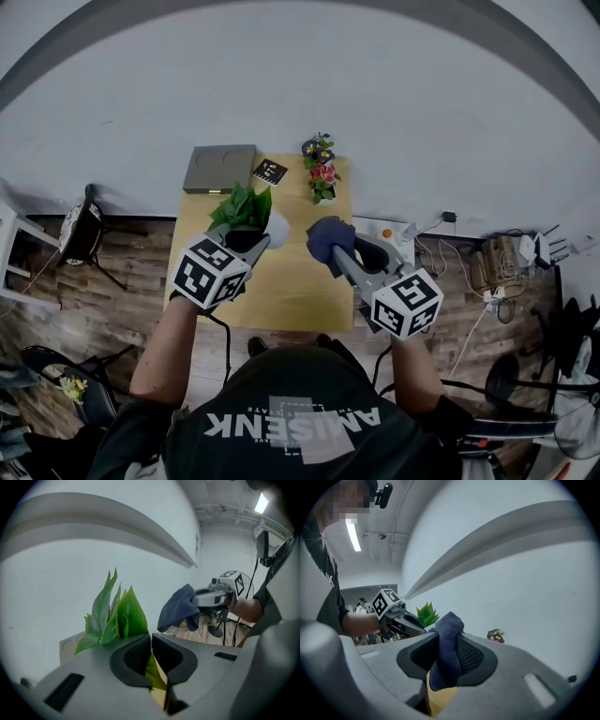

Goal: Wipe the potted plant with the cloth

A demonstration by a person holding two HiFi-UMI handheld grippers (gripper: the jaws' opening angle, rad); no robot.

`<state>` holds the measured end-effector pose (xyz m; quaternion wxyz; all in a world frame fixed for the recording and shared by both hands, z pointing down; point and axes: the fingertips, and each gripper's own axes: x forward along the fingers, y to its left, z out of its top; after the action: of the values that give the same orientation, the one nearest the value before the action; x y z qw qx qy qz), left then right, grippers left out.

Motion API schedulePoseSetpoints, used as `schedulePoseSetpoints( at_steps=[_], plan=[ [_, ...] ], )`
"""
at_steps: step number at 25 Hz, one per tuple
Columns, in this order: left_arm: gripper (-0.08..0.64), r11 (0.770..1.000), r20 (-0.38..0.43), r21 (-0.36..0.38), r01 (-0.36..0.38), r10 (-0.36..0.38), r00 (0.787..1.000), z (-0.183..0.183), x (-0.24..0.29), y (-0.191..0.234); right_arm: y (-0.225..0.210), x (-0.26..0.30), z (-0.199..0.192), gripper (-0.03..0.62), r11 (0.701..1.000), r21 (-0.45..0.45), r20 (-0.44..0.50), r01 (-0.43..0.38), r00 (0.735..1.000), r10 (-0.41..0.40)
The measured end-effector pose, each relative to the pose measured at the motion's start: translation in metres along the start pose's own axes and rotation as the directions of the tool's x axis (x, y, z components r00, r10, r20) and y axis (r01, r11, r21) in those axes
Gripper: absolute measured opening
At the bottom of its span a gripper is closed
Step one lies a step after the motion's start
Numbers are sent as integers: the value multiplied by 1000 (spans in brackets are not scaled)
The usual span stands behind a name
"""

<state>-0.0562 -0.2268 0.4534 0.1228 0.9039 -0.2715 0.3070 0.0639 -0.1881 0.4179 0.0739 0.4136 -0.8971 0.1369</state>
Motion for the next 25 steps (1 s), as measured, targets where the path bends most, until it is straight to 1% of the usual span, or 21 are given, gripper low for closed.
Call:
schedulePoseSetpoints(
  at_steps=[2, 4, 7, 12, 15, 19, 21, 25],
  plan=[
    [15, 999, -51, 45, -20, 22, 998, -10, 14, 3, -8, -3, 1, 110, 1000, 1, 2, 25, 1000, -25],
    [17, 993, -110, 100, -55, 66, 992, -23, 28, 11, -14, -6, -2, 109, 999, 6, -5, 49, 999, -49],
    [17, 975, -184, 204, -88, 126, 975, -43, 46, 24, -20, -5, -9, 109, 997, 22, -17, 71, 997, -71],
    [17, 949, -285, 302, -90, 180, 942, -76, 62, 30, -28, -7, -9, 109, 996, 35, -16, 86, 996, -85],
    [21, 943, -326, 326, -70, 182, 928, -94, 70, 36, -25, 2, -5, 110, 997, 29, -10, 67, 998, -67],
    [23, 940, -380, 337, -57, 191, 905, -121, 83, 49, -20, 11, -3, 110, 998, 25, -7, 57, 998, -57],
    [23, 937, -399, 345, -60, 204, 894, -133, 90, 55, -21, 12, -4, 109, 998, 25, -7, 62, 998, -61],
    [23, 923, -418, 373, -96, 259, 871, -155, 101, 74, -22, 12, -6, 109, 997, 31, -15, 68, 998, -68]
  ],
)
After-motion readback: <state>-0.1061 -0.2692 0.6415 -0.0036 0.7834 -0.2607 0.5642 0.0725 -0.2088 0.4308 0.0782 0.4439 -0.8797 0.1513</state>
